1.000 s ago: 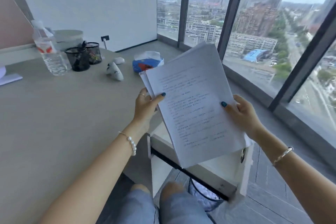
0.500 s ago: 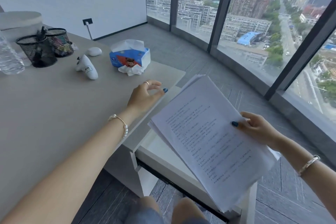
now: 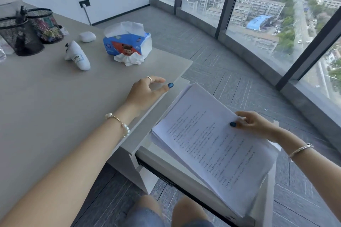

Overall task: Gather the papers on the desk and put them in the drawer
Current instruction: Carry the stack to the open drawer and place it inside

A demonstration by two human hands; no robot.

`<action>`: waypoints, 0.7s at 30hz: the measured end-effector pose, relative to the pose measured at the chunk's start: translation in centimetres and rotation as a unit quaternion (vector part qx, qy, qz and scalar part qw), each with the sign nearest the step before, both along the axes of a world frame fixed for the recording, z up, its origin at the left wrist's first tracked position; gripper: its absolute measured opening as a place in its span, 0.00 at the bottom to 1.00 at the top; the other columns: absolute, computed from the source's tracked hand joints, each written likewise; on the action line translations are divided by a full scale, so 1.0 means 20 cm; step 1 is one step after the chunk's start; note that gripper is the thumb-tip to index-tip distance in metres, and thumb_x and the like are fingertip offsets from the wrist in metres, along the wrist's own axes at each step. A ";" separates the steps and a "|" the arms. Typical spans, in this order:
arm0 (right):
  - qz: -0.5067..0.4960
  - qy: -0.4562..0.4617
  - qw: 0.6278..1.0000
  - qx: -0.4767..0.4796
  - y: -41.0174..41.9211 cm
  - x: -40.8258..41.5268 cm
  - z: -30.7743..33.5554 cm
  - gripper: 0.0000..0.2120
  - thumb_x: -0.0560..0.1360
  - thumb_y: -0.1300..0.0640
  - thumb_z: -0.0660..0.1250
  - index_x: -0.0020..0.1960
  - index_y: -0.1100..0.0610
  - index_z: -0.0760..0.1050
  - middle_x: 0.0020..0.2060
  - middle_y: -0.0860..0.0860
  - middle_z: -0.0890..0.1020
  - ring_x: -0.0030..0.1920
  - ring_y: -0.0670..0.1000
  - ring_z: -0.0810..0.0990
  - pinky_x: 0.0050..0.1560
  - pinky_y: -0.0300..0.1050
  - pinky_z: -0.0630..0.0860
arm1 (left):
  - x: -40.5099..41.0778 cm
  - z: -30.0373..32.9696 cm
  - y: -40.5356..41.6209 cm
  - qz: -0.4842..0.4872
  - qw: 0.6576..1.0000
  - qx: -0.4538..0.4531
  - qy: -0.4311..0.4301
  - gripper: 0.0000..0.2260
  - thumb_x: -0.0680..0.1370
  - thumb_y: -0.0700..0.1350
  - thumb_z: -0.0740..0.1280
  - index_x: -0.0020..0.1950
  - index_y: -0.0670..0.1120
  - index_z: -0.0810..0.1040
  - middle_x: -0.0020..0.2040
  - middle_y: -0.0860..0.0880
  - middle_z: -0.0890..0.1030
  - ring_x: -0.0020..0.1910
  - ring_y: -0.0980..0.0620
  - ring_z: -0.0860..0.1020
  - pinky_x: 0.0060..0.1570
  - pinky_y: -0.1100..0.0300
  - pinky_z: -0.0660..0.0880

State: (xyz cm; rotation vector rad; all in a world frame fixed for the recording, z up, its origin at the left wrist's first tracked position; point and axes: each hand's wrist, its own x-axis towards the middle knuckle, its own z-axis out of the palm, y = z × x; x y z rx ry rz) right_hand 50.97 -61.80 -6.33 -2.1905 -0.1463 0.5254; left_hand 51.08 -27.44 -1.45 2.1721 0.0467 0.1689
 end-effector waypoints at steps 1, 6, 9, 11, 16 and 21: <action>0.009 0.000 1.000 -0.007 -0.02 0.01 -0.01 0.06 0.73 0.54 0.69 0.50 0.52 0.80 0.42 0.54 0.87 0.41 0.52 0.86 0.38 0.45 0.82 | 0.00 0.00 0.00 0.000 1.000 0.002 0.000 0.19 0.72 0.56 0.69 0.59 0.49 0.79 0.61 0.52 0.80 0.62 0.54 0.75 0.58 0.63 0.69; 0.039 -0.001 0.998 -0.052 -0.04 0.08 -0.08 0.05 0.72 0.52 0.70 0.48 0.50 0.80 0.46 0.57 0.86 0.47 0.58 0.85 0.49 0.58 0.81 | 0.00 -0.01 -0.01 0.004 1.000 -0.002 -0.003 0.17 0.72 0.56 0.70 0.57 0.49 0.80 0.60 0.51 0.81 0.61 0.54 0.76 0.58 0.63 0.69; 0.067 -0.004 0.995 -0.079 0.03 0.15 -0.16 0.09 0.72 0.50 0.70 0.51 0.49 0.78 0.53 0.53 0.84 0.53 0.55 0.82 0.57 0.56 0.78 | 0.01 -0.01 -0.01 0.014 1.000 -0.008 -0.007 0.16 0.72 0.55 0.70 0.55 0.49 0.81 0.58 0.51 0.82 0.60 0.54 0.77 0.58 0.62 0.70; 0.085 -0.015 0.991 -0.101 0.08 0.19 -0.22 0.09 0.71 0.49 0.71 0.51 0.43 0.76 0.53 0.48 0.81 0.54 0.51 0.78 0.60 0.51 0.74 | 0.01 -0.01 0.00 0.016 1.000 -0.007 -0.008 0.16 0.71 0.55 0.71 0.54 0.48 0.81 0.57 0.51 0.82 0.59 0.54 0.77 0.58 0.61 0.71; 0.120 -0.024 0.982 -0.143 0.19 0.18 -0.35 0.05 0.72 0.49 0.69 0.47 0.44 0.75 0.45 0.45 0.79 0.48 0.48 0.76 0.48 0.43 0.72 | 0.01 -0.02 0.00 0.025 1.000 -0.014 -0.013 0.14 0.71 0.55 0.71 0.52 0.49 0.82 0.54 0.52 0.83 0.56 0.55 0.77 0.56 0.62 0.71; 0.114 -0.042 0.965 -0.232 0.21 0.14 -0.48 0.22 0.70 0.42 0.69 0.59 0.51 0.72 0.56 0.50 0.78 0.61 0.55 0.74 0.51 0.43 0.69 | 0.02 -0.02 -0.01 0.028 0.999 -0.014 -0.016 0.13 0.71 0.55 0.71 0.50 0.49 0.82 0.52 0.53 0.82 0.54 0.57 0.77 0.53 0.64 0.69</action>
